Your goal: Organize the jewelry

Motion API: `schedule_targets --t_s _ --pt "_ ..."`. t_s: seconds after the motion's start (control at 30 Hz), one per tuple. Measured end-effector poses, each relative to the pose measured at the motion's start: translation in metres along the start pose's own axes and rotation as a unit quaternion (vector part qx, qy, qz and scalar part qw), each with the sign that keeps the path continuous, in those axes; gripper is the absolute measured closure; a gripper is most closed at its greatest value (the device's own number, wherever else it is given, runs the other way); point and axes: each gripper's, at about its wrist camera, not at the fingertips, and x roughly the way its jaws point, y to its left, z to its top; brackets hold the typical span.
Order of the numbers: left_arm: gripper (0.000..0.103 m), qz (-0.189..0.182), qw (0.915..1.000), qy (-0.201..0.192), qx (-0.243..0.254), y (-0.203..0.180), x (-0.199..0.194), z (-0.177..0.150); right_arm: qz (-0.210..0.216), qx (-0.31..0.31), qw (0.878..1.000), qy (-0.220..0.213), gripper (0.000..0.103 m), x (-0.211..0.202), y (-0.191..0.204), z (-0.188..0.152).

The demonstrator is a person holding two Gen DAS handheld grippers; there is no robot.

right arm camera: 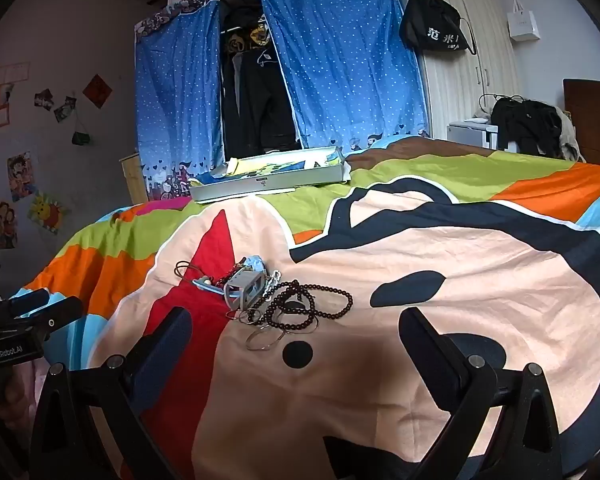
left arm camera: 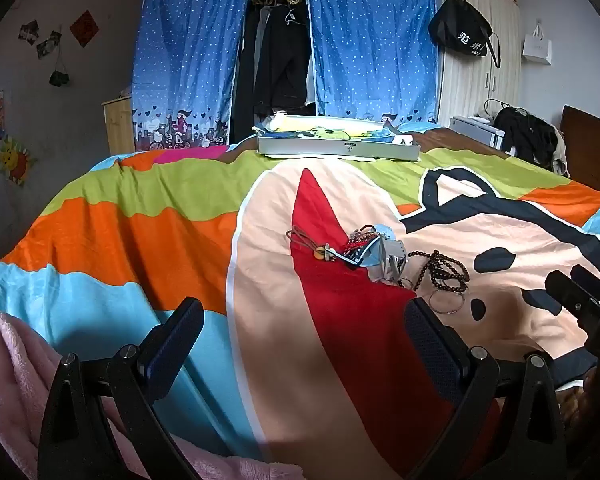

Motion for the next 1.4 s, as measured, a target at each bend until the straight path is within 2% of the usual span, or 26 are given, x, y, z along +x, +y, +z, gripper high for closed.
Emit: schedule_targets --t_s 1.4 --pt "0.005 -0.003 1.0000 -0.001 0.003 0.0000 -0.0006 -0.0061 -0.005 0.003 1.000 0.003 0.000 0.0001 -0.0013 -0.0012"
